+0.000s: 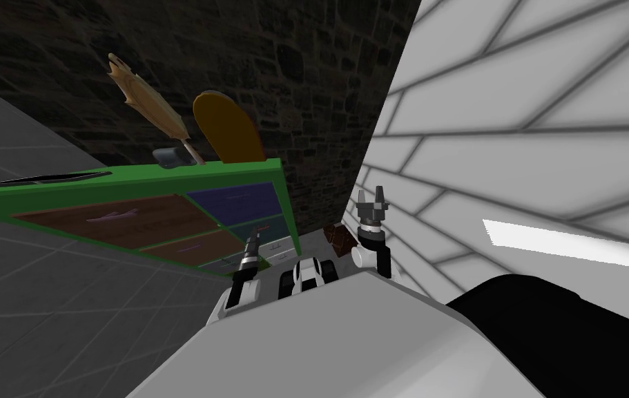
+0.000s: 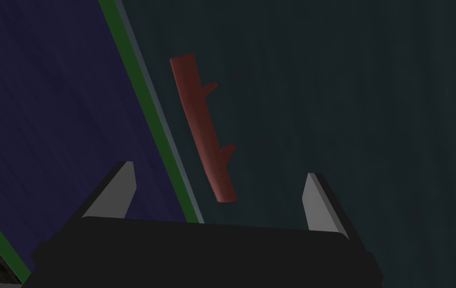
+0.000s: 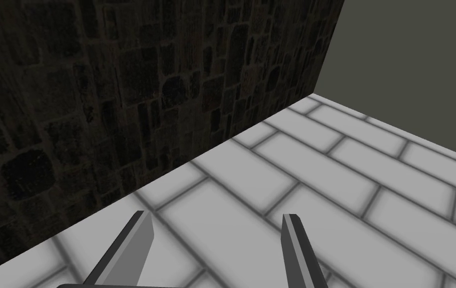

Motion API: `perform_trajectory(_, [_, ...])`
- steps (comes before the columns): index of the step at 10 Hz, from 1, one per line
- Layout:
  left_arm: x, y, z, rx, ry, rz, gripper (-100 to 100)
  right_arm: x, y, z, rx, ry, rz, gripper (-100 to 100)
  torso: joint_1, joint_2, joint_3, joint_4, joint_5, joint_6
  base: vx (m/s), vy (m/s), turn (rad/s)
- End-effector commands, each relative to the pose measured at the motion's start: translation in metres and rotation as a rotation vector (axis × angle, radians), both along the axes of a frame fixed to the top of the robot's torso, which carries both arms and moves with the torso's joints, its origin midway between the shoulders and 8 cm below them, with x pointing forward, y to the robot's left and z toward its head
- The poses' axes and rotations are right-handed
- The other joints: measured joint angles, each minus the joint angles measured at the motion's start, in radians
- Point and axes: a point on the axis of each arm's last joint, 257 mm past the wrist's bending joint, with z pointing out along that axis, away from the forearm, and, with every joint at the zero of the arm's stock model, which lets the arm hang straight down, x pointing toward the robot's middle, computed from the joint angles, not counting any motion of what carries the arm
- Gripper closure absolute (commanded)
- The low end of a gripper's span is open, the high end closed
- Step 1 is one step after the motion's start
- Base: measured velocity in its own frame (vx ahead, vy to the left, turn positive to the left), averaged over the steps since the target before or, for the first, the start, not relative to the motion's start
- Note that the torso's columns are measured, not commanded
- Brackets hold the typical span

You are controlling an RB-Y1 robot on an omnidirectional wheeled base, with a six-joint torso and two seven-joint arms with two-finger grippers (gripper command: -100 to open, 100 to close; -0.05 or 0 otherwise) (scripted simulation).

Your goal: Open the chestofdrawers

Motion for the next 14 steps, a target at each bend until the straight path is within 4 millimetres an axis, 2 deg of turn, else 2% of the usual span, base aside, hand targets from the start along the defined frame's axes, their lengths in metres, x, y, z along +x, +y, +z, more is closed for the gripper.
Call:
perform_trajectory(1, [0.007,-0.002,0.002,-0.008,0.016,-0.003,-100,0.000,0.000,0.000,0.000,0.000,0.000,0,0.000,0.000,0.000,0.000,0.000,0.000,-0.026,0.020,-0.021])
perform_trajectory(6, [0.019,-0.007,0.004,-0.027,0.054,-0.007,-100,0.000,0.000,0.000,0.000,0.000,0.000,0,0.001,0.000,0.000,0.000,0.000,0.000,-0.035,0.025,-0.022])
perform_trajectory(8, [0.022,-0.004,0.011,-0.026,0.050,-0.004,-100,0.000,0.000,0.000,0.000,0.000,0.000,0,0.000,-0.001,-0.001,0.000,0.000,0.000,0.025,0.010,-0.012])
perform_trajectory(9, [0.020,-0.005,0.008,-0.025,0.047,-0.005,-100,0.000,0.000,0.000,0.000,0.000,0.000,0,0.000,-0.005,-0.003,-0.001,0.000,0.000,0.042,0.005,-0.006])
perform_trajectory(10, [0.020,-0.005,0.008,-0.026,0.049,-0.005,100,0.000,0.000,0.000,0.000,0.000,0.000,0,0.001,-0.002,-0.002,-0.001,0.000,0.000,0.006,0.001,0.001])
perform_trajectory(14, [0.014,-0.008,0.014,-0.026,0.044,-0.012,100,0.000,0.000,0.000,0.000,0.000,0.000,0,-0.005,0.008,0.005,0.002,-0.001,0.002,-0.154,-0.025,0.021])
